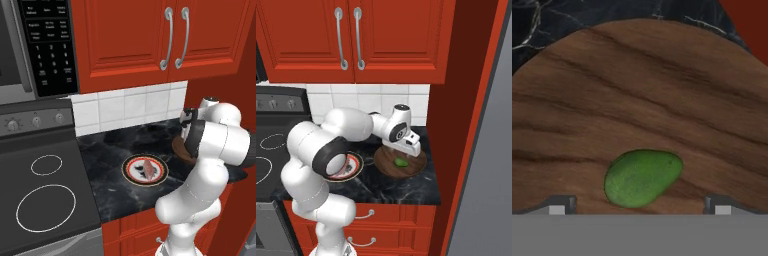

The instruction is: Place the steak on the plate and place the avocado on the same plate.

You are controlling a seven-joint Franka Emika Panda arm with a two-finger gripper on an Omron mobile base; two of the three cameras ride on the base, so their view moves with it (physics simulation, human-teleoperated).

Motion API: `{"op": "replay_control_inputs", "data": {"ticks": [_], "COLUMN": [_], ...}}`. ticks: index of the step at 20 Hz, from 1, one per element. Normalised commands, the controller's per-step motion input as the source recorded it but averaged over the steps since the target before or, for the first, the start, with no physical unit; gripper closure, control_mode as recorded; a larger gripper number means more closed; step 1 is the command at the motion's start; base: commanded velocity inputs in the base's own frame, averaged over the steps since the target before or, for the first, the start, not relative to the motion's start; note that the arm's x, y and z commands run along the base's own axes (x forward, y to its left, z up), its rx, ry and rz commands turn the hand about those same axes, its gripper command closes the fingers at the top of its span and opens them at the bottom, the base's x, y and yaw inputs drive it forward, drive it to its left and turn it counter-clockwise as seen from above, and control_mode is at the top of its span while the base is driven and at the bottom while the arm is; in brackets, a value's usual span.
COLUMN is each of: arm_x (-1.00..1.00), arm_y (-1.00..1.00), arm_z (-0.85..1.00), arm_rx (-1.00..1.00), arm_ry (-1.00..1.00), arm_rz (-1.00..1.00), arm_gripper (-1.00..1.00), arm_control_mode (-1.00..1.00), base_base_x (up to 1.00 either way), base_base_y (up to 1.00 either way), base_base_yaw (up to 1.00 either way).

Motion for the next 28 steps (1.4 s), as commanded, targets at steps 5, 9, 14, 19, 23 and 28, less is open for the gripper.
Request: {"op": "replay_control_inputs", "data": {"ticks": [5, 9, 14, 19, 23, 28], "arm_x": [0.0, 0.0, 0.0, 0.0, 0.0, 0.0], "arm_y": [0.06, 0.05, 0.05, 0.01, 0.0, 0.0], "arm_z": [-0.29, -0.3, -0.12, -0.11, -0.16, -0.14], "arm_rx": [0.0, 0.0, 0.0, 0.0, 0.0, 0.0], "arm_ry": [0.01, 0.0, 0.0, 0.0, 0.0, 0.0], "arm_rz": [0.0, 0.0, 0.0, 0.0, 0.0, 0.0], "arm_gripper": [-1.0, -1.0, -1.0, -1.0, -1.0, -1.0], "arm_control_mode": [-1.0, -1.0, -1.0, -1.0, -1.0, -1.0], "base_base_x": [0.0, 0.0, 0.0, 0.0, 0.0, 0.0], "base_base_y": [0.0, 0.0, 0.0, 0.0, 0.0, 0.0], "base_base_yaw": [0.0, 0.0, 0.0, 0.0, 0.0, 0.0]}}
